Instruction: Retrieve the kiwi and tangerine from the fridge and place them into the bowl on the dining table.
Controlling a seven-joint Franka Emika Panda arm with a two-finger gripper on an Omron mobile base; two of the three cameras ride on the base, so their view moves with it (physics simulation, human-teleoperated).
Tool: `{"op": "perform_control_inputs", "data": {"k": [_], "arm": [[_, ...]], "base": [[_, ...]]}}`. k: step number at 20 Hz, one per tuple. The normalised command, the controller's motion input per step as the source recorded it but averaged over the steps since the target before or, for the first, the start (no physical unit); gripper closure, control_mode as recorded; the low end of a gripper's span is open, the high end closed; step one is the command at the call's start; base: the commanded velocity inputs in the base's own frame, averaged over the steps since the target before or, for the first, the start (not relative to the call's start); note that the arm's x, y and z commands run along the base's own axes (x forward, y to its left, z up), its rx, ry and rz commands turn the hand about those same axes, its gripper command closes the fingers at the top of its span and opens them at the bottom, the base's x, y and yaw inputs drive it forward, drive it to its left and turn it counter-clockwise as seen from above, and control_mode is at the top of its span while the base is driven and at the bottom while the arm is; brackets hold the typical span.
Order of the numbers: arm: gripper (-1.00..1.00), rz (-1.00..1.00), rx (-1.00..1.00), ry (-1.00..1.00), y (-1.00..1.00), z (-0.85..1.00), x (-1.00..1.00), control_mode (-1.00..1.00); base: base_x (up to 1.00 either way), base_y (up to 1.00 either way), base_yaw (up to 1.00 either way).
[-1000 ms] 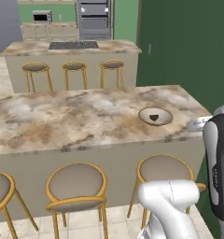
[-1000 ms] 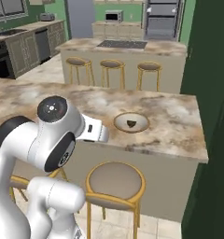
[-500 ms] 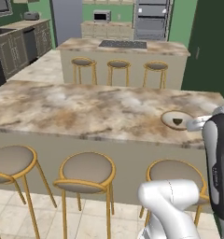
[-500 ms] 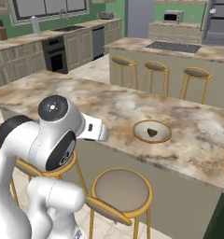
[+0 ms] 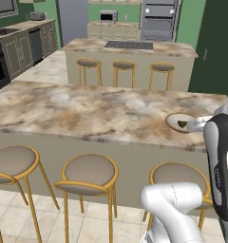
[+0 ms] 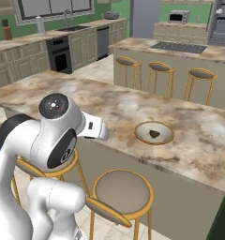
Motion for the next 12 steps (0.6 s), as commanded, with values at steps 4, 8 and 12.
{"op": "perform_control_inputs", "data": {"k": [4,8,12], "arm": [[1.0,0.0,0.0,0.0,0.0,0.0,0.0,1.0],[1.0,-0.04,0.0,0.0,-0.36,0.0,0.04,-1.0],[1.0,-0.07,0.01,0.06,-0.65,0.0,0.35,-1.0]], "base": [[0.01,0.0,0.0],[0.0,0.0,0.0],[0.0,0.0,0.0]]}}
